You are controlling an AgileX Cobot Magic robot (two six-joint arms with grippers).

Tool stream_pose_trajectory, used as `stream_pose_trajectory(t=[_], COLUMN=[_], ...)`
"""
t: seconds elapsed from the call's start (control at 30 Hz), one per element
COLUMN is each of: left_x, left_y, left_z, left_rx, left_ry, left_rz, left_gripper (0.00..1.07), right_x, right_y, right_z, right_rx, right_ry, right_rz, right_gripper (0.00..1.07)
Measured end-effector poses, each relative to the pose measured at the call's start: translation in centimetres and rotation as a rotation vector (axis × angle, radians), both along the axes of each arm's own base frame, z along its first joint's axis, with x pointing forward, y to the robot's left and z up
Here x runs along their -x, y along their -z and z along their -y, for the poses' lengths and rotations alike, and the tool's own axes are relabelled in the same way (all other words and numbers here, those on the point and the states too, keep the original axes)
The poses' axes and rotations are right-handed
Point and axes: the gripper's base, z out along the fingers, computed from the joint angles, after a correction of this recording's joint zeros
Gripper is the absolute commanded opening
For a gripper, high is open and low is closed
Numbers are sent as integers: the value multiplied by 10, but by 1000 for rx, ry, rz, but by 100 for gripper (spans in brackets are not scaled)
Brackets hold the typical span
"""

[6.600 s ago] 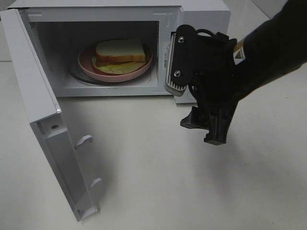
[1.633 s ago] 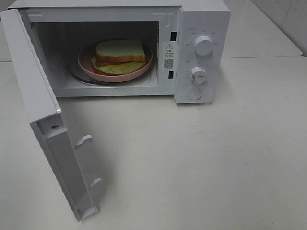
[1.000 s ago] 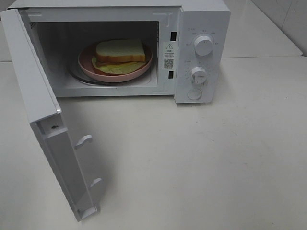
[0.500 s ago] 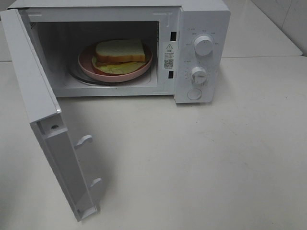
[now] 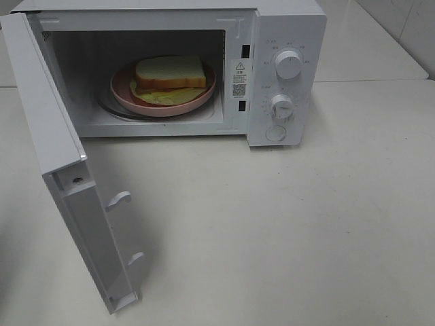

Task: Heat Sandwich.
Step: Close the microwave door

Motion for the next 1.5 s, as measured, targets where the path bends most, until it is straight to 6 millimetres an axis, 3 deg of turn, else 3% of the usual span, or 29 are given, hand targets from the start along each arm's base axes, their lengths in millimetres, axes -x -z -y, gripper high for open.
stream_pose_trajectory(t=[0.27, 0.73, 1.07, 1.5], left_x=[-22, -54, -70, -83], left_y=[12, 33, 49, 61], left_z=[-2, 1, 15, 57], left_rx=[-9, -43, 10, 22], left_ry=[-13, 44, 192, 427], left_rz=[125, 121, 130, 102], left_gripper=[0, 0, 0, 0], right_x=[0, 0, 0, 0], right_y=[0, 0, 0, 0], right_z=[0, 0, 0, 0], right_rx=[0, 0, 0, 0], right_ry=[0, 0, 0, 0], right_rz=[0, 0, 0, 0], right_gripper=[76, 76, 76, 76])
